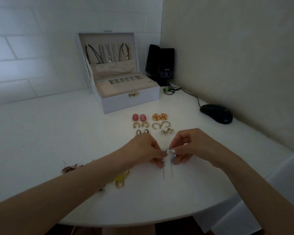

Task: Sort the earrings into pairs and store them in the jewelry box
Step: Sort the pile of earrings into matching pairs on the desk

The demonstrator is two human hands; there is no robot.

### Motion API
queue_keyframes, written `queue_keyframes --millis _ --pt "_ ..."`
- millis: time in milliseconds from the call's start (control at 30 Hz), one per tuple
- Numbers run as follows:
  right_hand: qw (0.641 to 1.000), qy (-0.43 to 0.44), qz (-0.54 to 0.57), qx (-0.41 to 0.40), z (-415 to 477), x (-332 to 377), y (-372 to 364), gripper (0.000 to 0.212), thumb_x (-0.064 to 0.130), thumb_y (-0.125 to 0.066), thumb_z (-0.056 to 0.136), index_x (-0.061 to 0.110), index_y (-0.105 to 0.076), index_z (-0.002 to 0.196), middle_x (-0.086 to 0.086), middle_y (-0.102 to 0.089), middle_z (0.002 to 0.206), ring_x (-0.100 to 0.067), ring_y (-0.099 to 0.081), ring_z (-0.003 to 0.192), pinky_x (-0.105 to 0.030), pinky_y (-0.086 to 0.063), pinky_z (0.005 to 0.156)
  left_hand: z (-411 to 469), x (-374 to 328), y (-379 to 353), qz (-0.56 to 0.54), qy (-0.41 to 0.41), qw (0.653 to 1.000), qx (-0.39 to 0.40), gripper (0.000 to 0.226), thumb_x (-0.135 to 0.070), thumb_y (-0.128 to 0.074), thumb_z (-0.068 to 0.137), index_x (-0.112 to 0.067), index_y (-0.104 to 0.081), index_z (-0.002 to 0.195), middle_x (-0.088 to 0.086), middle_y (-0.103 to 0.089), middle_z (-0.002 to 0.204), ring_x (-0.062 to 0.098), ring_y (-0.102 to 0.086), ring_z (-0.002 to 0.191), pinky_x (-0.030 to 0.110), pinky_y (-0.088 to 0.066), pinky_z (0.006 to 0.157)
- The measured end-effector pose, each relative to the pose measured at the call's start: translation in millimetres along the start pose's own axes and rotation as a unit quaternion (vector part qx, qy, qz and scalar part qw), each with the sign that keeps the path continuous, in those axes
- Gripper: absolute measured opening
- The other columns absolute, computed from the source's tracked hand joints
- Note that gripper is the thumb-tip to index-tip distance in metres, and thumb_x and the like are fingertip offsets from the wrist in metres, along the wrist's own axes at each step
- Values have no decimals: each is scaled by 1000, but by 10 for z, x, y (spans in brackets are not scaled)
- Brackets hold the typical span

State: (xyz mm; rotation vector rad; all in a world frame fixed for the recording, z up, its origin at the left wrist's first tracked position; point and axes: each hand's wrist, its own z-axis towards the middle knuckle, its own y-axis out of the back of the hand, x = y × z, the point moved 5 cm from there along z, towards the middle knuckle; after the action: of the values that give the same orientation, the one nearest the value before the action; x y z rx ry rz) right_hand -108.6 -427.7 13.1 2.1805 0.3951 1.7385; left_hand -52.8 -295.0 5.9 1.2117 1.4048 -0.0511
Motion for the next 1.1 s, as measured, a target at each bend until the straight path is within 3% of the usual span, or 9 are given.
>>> queue_keyframes --millis 167,367,533,633,733,933,1033,1100 --pt "993 16 -52 -105 151 -41 95 8 -4 -68 76 2 -67 82 -12 -69 67 -12 -66 52 -17 -50 49 207 -31 -14 90 6 993 -82 27 -28 -58 86 -16 -68 64 -2 -72 70 4 -58 60 26 -51 72" --pt "982 40 -110 -150 246 -34 137 8 1 -69 77 7 -69 81 -5 -65 63 -4 -60 47 -11 -49 48 345 -87 15 132 0 981 -140 29 -34 -56 87 -11 -72 77 0 -73 73 12 -65 76 29 -50 77" --pt "977 39 -126 -168 212 -48 195 15 6 -73 74 16 -65 83 -4 -65 71 -10 -61 52 -13 -49 48 345 -77 50 168 -23 975 -145 29 -43 -55 88 -20 -61 71 -2 -71 77 12 -62 77 28 -47 74" --pt "978 45 -136 -149 143 -45 202 19 12 -77 73 22 -63 82 2 -63 71 -1 -59 50 -11 -46 46 236 -88 80 192 -79 966 -155 23 -45 -58 85 -24 -53 89 -8 -62 84 10 -54 76 26 -43 69" --pt "979 38 -164 -113 101 -62 141 24 16 -79 70 27 -63 84 7 -61 67 3 -54 49 -12 -43 48 154 -94 35 207 -129 959 -142 33 -50 -63 80 -26 -51 98 -11 -59 85 3 -49 67 22 -40 62" --pt "977 26 -186 -97 97 -104 111 35 16 -82 65 29 -60 88 5 -60 73 -3 -52 59 -15 -41 54 179 -35 -22 206 -117 964 -117 38 -48 -70 73 -27 -51 98 -8 -58 91 5 -47 75 22 -38 66" --pt "978 30 -180 -99 89 -112 131 30 20 -81 67 30 -59 85 6 -59 73 -2 -52 58 -13 -42 53 157 -28 -40 201 -120 966 -114 37 -49 -70 72 -28 -49 93 -9 -58 89 7 -48 77 21 -38 67" --pt "979 32 -166 -115 95 -123 118 25 26 -80 70 27 -58 83 3 -59 73 -6 -54 58 -19 -44 56 136 -34 -59 197 -123 966 -112 37 -49 -70 72 -27 -48 92 -9 -58 89 7 -49 77 22 -38 67"
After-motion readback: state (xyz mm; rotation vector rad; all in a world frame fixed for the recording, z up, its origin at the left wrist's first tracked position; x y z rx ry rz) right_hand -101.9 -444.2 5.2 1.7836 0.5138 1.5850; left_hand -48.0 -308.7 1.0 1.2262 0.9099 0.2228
